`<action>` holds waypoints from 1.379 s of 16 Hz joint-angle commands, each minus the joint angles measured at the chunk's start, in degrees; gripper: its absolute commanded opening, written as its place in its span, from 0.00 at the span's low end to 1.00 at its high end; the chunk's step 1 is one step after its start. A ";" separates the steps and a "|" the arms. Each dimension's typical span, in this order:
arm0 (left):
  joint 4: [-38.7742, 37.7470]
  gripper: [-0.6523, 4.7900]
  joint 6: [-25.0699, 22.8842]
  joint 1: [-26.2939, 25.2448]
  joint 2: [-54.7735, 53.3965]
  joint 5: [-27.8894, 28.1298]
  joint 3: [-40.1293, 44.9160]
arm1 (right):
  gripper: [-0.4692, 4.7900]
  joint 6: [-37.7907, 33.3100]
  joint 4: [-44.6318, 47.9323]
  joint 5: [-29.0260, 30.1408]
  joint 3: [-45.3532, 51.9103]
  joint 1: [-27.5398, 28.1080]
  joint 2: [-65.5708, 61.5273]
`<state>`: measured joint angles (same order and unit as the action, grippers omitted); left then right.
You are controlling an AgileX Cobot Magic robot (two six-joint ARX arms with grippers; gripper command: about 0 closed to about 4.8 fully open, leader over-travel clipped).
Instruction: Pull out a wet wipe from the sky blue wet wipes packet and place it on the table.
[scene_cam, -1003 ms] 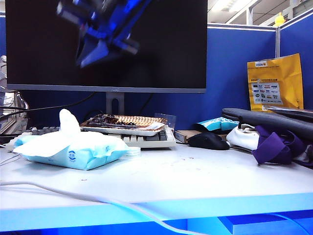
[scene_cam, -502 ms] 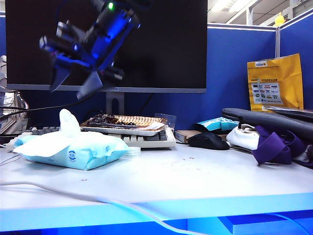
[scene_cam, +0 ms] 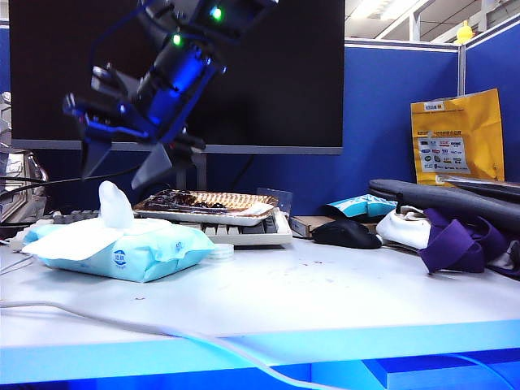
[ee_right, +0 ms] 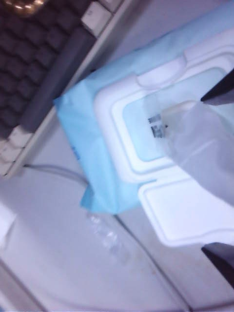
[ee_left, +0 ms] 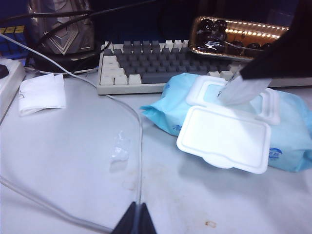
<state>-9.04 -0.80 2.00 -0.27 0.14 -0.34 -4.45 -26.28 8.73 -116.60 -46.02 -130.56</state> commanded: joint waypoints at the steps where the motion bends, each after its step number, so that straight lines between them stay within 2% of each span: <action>1: -0.68 0.11 -0.24 -0.04 0.17 -0.20 0.02 | 0.79 -0.02 2.19 -0.39 -0.33 -0.35 -1.16; 4: -0.70 0.11 -0.24 -0.04 0.17 -0.20 0.02 | 0.76 0.00 3.85 -1.38 -0.33 -0.35 -1.99; 7: -0.68 0.11 -0.24 -0.04 0.17 -0.20 0.02 | 0.54 0.02 4.11 -1.40 -0.33 -0.28 -2.69; 9: -0.70 0.11 -0.24 -0.04 0.17 -0.20 0.02 | 0.17 0.59 3.78 -1.31 -0.33 -0.28 -2.80; 10: -0.68 0.11 -0.24 -0.04 0.17 -0.20 0.02 | 0.08 1.29 3.89 -1.31 -0.33 -0.33 -2.80; 17: -0.70 0.11 -0.24 -0.04 0.17 -0.20 0.02 | 0.08 1.77 6.95 -1.62 -1.44 -0.28 -2.14; 22: -0.68 0.11 -0.24 -0.04 0.17 -0.20 0.02 | 0.08 2.93 5.27 -2.91 -6.19 -0.20 -2.08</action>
<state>-9.02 -0.80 2.00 -0.27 0.14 -0.34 -2.39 -22.11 6.00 -121.47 -45.93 -133.36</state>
